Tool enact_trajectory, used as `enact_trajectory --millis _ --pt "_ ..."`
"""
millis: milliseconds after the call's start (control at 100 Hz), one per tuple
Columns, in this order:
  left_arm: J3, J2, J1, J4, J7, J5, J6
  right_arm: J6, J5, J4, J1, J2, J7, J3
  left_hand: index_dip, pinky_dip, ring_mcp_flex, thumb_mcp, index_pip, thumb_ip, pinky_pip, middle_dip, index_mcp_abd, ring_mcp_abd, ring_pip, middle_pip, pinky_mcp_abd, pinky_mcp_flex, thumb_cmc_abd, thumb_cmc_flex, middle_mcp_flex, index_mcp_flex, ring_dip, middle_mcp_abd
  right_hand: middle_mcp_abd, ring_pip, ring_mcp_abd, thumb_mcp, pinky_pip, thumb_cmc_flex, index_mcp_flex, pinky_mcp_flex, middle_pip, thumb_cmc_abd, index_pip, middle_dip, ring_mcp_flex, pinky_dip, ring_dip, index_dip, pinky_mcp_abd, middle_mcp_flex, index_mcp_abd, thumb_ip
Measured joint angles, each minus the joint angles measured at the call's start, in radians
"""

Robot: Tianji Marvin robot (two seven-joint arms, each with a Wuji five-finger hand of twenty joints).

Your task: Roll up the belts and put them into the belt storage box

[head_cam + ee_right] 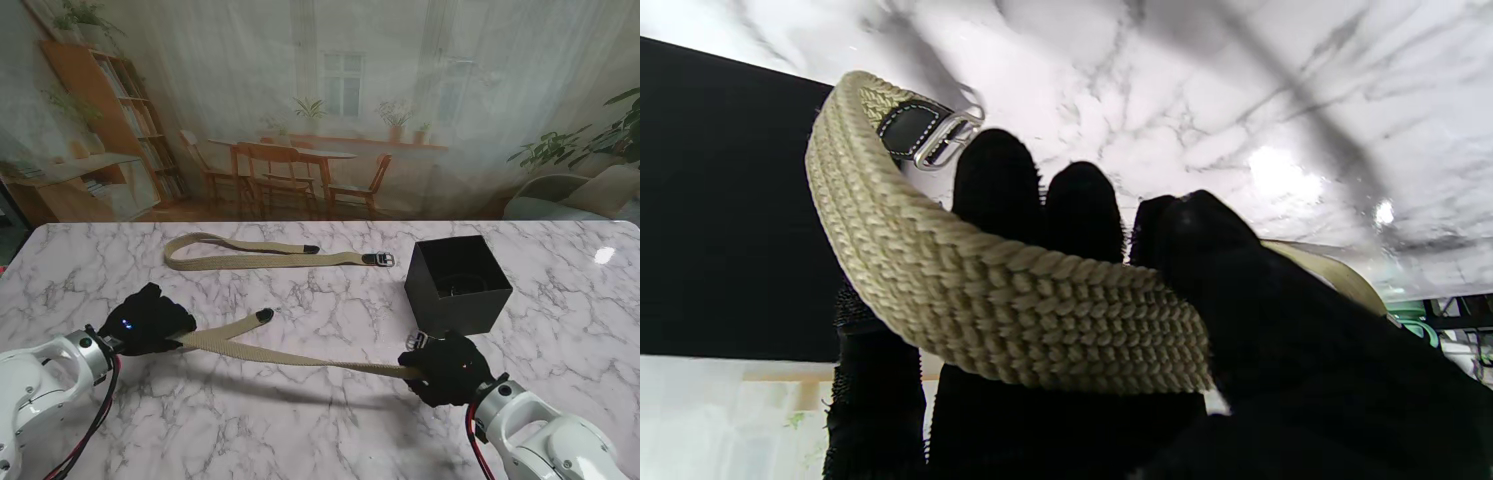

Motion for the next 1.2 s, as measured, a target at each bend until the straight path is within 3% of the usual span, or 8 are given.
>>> enact_trajectory --millis 230,460,670,860,980,1200 --pt "-0.034 0.000 0.030 -0.001 0.016 0.027 0.033 0.013 -0.056 -0.022 -0.050 0.003 0.012 0.050 0.000 0.000 0.000 0.000 0.000 0.000 0.000 0.000 -0.005 -0.001 0.000 0.000 0.000 0.000 0.000 0.000 0.000 0.000 0.000 0.000 -0.006 -0.074 -0.011 -0.011 -0.023 -0.025 0.000 -0.022 -0.025 0.004 0.000 -0.012 -0.001 0.000 0.000 0.000 0.000 -0.001 -0.013 0.000" --pt "-0.042 0.005 0.046 0.018 0.017 0.059 0.067 0.079 -0.084 -0.009 -0.032 0.012 0.159 0.037 0.000 0.000 0.000 0.000 0.000 0.000 0.000 0.000 -0.007 -0.003 -0.005 -0.002 0.000 0.000 0.000 0.000 0.000 0.000 -0.008 0.000 -0.007 -0.149 -0.030 -0.047 -0.049 -0.075 -0.003 -0.053 -0.075 0.009 -0.023 -0.026 -0.056 0.000 0.000 0.002 -0.002 -0.053 -0.013 0.000" --pt "-0.082 0.005 0.068 0.020 0.062 0.084 0.080 0.077 -0.105 -0.008 -0.037 0.013 0.159 0.047 0.000 0.000 0.000 0.000 0.000 0.000 0.000 0.000 -0.007 -0.003 -0.005 -0.010 0.000 0.000 0.000 0.000 0.000 0.000 -0.008 0.000 -0.007 -0.220 -0.034 -0.070 -0.061 -0.134 -0.030 -0.073 -0.102 -0.001 -0.073 -0.035 -0.100 0.008 0.000 0.017 -0.012 -0.117 -0.013 0.014" --pt "-0.104 0.007 0.079 0.020 0.083 0.105 0.104 0.089 -0.135 -0.020 -0.061 0.012 0.153 0.069 0.000 0.000 0.000 0.000 0.008 0.000 0.000 0.000 -0.006 -0.003 -0.006 -0.010 0.001 0.000 0.000 0.001 0.000 0.001 -0.008 -0.002 -0.007 -0.245 -0.030 -0.093 -0.065 -0.134 -0.030 -0.084 -0.109 -0.001 -0.086 -0.039 -0.127 0.021 0.000 0.038 -0.014 -0.153 -0.027 0.015" --pt "-0.109 0.010 0.081 0.026 0.087 0.106 0.109 0.122 -0.180 -0.003 -0.051 0.013 0.145 0.055 0.000 0.000 0.000 0.001 0.008 0.000 0.000 0.000 -0.006 -0.003 -0.006 -0.010 0.001 0.000 0.000 0.001 0.000 0.001 -0.008 -0.002 -0.005 -0.242 -0.019 -0.089 -0.065 -0.050 -0.001 -0.074 -0.106 0.016 -0.066 -0.036 -0.109 0.031 0.013 0.038 -0.024 -0.122 -0.062 0.015" --pt "-0.101 0.011 0.082 0.031 0.079 0.104 0.115 0.153 -0.171 0.098 0.016 0.017 0.101 0.002 0.000 0.000 0.000 0.001 0.008 0.000 0.000 0.000 -0.006 -0.004 -0.006 -0.010 0.001 0.000 0.000 0.001 0.000 0.001 -0.008 -0.002 -0.040 -0.186 -0.019 -0.081 -0.051 -0.035 0.010 -0.032 -0.084 0.014 -0.063 -0.028 -0.037 0.042 0.036 -0.008 -0.048 -0.034 -0.063 0.014"
